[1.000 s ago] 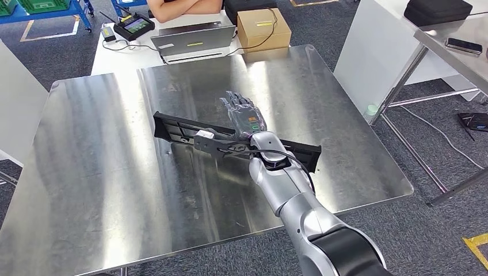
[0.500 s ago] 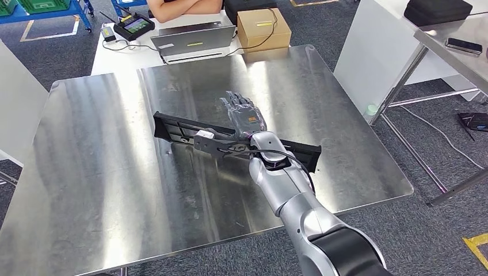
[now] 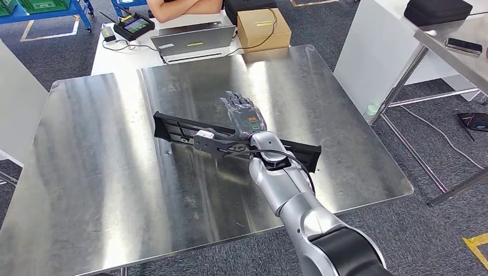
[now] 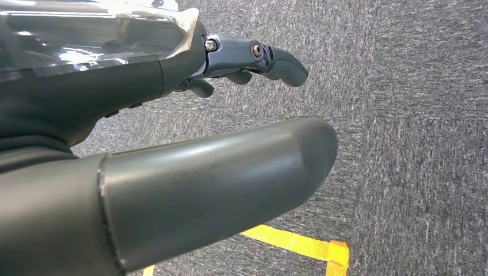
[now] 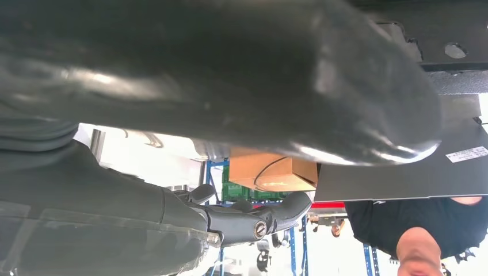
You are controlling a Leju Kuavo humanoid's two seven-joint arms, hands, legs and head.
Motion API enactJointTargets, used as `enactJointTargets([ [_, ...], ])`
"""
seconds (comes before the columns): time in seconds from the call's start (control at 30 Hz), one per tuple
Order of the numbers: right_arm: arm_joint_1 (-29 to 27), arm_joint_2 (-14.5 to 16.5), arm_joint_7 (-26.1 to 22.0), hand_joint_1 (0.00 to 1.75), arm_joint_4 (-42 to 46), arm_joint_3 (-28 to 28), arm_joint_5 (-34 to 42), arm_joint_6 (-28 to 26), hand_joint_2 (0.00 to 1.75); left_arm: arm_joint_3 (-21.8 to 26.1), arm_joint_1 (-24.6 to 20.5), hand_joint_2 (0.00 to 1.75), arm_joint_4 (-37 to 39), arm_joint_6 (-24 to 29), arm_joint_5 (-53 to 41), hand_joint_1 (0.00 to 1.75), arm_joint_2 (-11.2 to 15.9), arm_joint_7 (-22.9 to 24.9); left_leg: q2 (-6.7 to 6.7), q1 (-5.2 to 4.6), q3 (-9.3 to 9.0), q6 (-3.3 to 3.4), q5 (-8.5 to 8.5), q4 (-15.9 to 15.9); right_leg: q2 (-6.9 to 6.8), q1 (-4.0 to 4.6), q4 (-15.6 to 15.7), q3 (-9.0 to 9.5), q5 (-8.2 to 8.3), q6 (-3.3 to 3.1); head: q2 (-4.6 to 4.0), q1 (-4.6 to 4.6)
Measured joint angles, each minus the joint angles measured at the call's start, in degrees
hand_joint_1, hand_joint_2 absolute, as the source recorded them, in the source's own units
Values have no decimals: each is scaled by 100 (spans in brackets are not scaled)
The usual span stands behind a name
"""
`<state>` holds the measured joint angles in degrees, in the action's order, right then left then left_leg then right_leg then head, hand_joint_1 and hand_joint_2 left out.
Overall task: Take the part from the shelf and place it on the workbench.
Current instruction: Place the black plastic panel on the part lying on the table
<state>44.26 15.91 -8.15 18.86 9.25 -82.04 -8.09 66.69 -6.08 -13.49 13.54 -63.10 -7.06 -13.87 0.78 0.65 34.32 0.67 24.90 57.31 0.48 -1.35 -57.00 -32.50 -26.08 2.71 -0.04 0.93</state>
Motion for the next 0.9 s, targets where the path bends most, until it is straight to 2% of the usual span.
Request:
enactJointTargets([
  [0.07,-61,-71,4,0,158,-48,287,232,0,-1,-33,0,-9,90,2,0,-7,-85,1,0,-9,4,3,5,-2,-3,3,-25,-1,1,0,-2],
  [0.1,-178,-167,55,0,464,-139,689,576,0,-4,-82,0,-26,162,22,0,-11,-169,22,1,-12,10,4,10,-22,-3,5,-28,-8,5,0,-2],
  [0.2,-729,-680,612,0,2181,-621,3084,2261,0,-18,-271,0,-90,177,246,0,105,-400,127,0,13,29,0,19,-130,0,5,25,-30,17,0,8],
  [0.23,-857,-837,793,0,2678,-727,3871,2605,0,-19,-295,0,-99,120,350,0,196,-455,125,-3,25,32,-2,21,-129,0,4,31,-22,15,0,9],
  [0.3,-995,-1032,917,0,3309,-784,4728,2679,0,-15,-324,0,-107,52,502,0,368,-574,54,-10,35,37,-2,24,-58,-5,1,13,4,13,0,6],
  [0.37,-1073,-1150,923,0,3688,-756,4891,2495,0,-15,-389,0,-109,31,574,0,479,-650,5,-13,31,37,1,25,-6,-10,2,-1,11,16,0,4],
  [0.53,-1188,-1340,922,0,4161,-671,4820,2359,0,-22,-465,0,-109,29,608,0,551,-686,2,-15,31,36,4,26,-1,-12,3,-6,11,17,0,5],
  [0.9,-1273,-1445,922,0,4423,-624,4818,2354,0,-22,-472,0,-109,29,610,0,587,-687,4,-16,31,37,4,27,-1,-14,4,-5,11,17,0,5],
])
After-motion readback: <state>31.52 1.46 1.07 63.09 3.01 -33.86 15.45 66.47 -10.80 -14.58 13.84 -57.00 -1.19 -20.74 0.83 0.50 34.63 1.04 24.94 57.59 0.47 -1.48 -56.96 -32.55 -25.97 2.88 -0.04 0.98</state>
